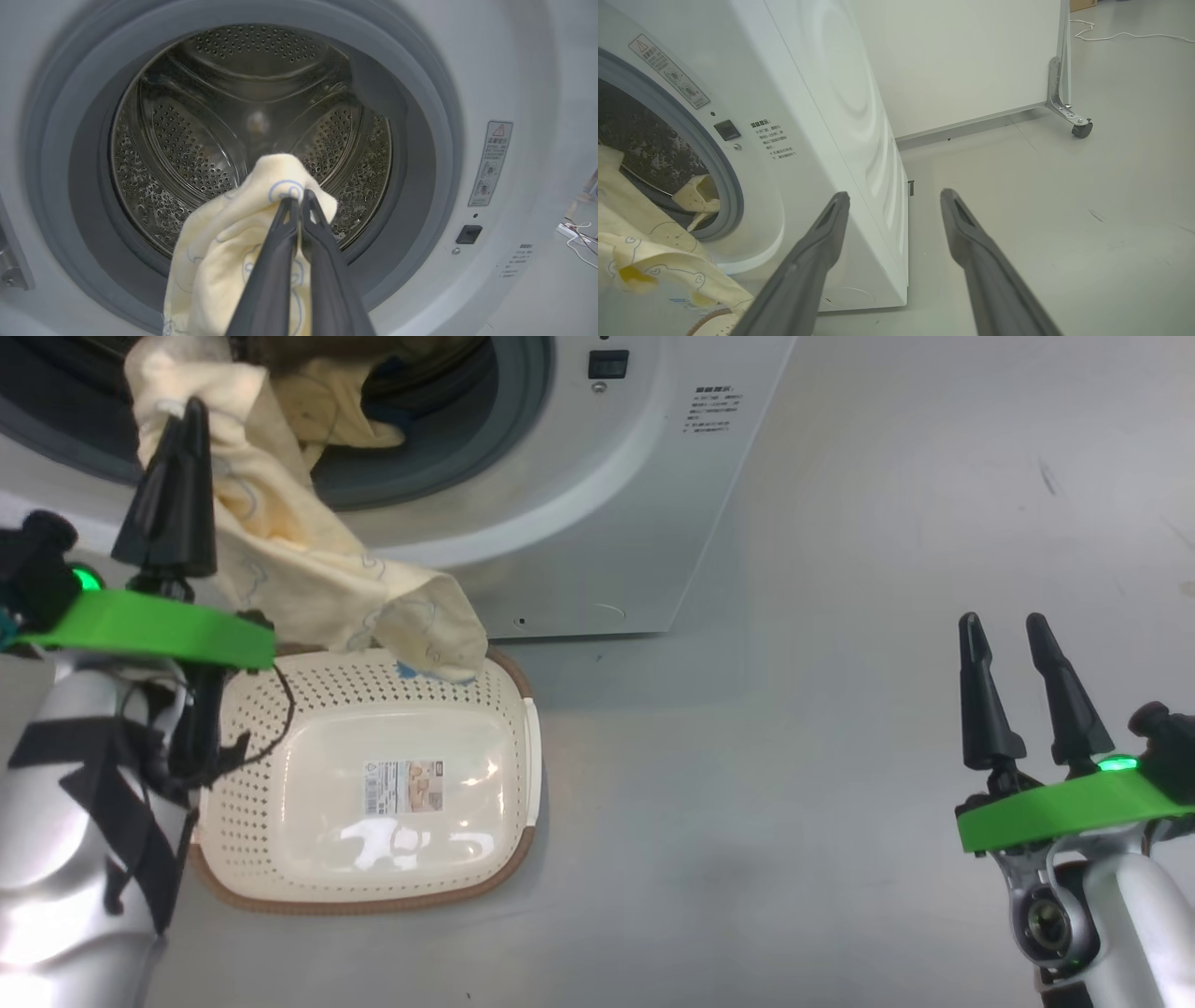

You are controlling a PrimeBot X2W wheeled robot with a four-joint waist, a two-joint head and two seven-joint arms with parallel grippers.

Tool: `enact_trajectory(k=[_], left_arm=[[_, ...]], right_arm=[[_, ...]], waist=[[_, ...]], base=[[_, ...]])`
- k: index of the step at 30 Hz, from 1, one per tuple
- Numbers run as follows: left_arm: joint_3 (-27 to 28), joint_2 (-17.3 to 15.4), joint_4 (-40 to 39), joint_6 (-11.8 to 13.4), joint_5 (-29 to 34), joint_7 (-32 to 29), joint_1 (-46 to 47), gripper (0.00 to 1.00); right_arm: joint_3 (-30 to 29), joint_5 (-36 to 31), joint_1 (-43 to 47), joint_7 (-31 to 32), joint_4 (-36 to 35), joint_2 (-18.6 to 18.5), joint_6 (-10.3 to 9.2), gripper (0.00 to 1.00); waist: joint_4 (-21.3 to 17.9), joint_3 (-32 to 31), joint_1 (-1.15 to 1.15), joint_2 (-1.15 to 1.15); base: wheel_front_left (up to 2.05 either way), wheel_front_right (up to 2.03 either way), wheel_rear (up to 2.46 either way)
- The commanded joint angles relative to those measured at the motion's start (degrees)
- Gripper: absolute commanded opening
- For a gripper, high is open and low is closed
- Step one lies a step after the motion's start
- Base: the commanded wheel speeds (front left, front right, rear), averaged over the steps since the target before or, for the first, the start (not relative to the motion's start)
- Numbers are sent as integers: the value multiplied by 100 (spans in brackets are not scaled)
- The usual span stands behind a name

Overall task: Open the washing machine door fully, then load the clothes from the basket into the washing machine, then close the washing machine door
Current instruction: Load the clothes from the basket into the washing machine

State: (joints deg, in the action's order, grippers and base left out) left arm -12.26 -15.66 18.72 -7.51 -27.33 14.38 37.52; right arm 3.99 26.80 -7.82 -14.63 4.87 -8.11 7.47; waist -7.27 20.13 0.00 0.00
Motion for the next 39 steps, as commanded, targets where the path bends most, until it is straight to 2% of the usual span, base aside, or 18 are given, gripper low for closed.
enact_trajectory(k=[1,10,26,33,39], left_arm=[[154,-263,93,2,-144,62,429,0],[-250,-447,1717,2,-328,62,1665,0],[-1179,-582,3855,2,-765,29,3149,0],[-1527,-811,4341,2,-955,23,3564,0],[-1516,-1108,4032,2,-842,58,4043,0]], right_arm=[[127,-17,-158,-37,-179,-17,2,100],[277,-2,-346,-37,-166,108,2,100],[692,30,-566,-37,-159,284,2,100],[900,68,-574,-37,-138,348,2,100],[942,89,-598,-37,-181,397,2,100]], waist=[[-87,98,0,0],[-420,411,0,0],[-1019,861,0,0],[-1309,969,0,0],[-1440,1139,0,0]], base=[[0,0,0],[0,0,0],[0,0,0],[0,0,0],[0,0,0]])
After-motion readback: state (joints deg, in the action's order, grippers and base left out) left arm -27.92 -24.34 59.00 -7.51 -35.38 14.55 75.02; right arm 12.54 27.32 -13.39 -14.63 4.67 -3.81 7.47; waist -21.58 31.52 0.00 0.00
